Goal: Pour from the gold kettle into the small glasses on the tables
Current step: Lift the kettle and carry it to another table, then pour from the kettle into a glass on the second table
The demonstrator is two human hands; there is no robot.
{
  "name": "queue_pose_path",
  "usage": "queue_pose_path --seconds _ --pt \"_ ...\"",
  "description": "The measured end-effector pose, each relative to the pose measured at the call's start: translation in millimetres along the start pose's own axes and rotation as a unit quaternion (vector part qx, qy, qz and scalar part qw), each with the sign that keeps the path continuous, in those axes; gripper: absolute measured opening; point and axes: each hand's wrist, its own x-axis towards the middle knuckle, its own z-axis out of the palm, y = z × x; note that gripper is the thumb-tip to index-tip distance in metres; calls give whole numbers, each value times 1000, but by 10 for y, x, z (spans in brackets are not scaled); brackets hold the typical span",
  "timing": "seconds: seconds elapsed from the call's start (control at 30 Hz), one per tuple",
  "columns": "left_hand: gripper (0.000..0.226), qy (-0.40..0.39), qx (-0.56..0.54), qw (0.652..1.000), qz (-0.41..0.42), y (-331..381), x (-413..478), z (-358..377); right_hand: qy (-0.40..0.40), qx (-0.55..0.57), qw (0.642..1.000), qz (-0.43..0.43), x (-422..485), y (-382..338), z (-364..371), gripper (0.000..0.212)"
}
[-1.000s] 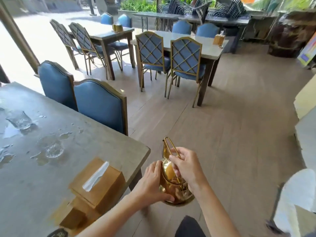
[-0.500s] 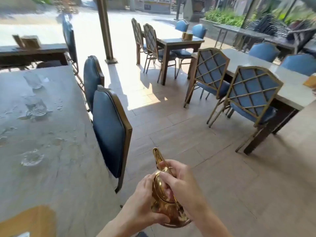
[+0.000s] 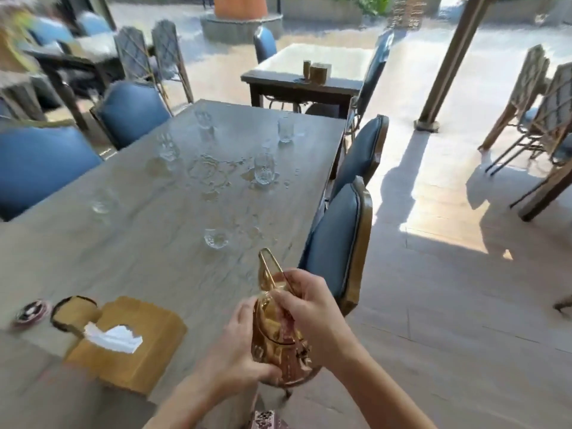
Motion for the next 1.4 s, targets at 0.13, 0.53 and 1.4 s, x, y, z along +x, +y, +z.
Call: queue_pose_path --seconds 0.13,0.53,1.4 --pt "138 73 5 995 -63 69 268 -196 -98 42 994 14 589 -178 -71 13" --pt "130 244 -18 942 -230 755 1264 -76 -351 11 936 -17 1980 -585 -717 14" --pt "85 457 -310 755 -353 1073 3027 -173 -498 -524 605 -335 3776 -987 180 27"
